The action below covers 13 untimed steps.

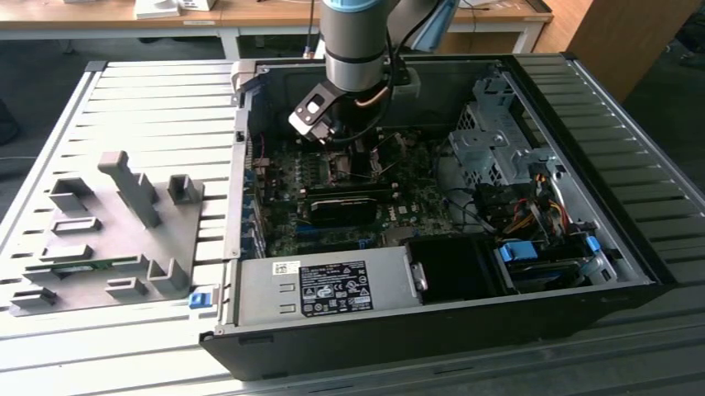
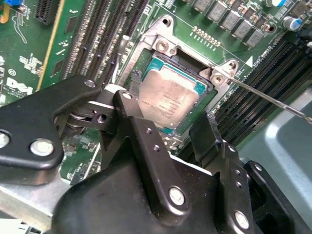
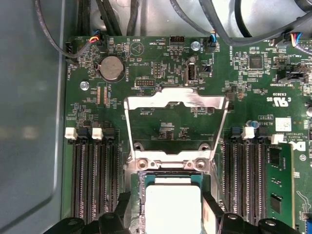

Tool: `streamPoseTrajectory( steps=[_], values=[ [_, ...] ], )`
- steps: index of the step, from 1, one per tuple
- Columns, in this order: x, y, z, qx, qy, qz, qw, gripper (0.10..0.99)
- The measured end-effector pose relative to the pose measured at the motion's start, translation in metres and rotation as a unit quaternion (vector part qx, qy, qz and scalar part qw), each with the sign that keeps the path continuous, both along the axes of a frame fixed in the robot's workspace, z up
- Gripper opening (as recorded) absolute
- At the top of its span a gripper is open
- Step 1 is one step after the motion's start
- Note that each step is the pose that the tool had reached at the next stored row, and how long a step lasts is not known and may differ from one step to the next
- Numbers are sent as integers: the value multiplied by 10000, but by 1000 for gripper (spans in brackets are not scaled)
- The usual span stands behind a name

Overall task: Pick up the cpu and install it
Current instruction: 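Place the cpu into insertion slot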

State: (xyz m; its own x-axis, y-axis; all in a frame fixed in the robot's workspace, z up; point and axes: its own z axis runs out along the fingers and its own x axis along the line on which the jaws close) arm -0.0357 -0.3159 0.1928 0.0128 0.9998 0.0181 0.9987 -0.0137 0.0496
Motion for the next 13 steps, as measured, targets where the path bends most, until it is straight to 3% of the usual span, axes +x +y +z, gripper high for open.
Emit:
streamPoseTrajectory(
  steps=[9, 13],
  values=[
    [0, 3, -1, -1, 0, -8, 10000, 671],
    [0, 2, 38, -1, 0, -9, 10000, 671]
  ],
)
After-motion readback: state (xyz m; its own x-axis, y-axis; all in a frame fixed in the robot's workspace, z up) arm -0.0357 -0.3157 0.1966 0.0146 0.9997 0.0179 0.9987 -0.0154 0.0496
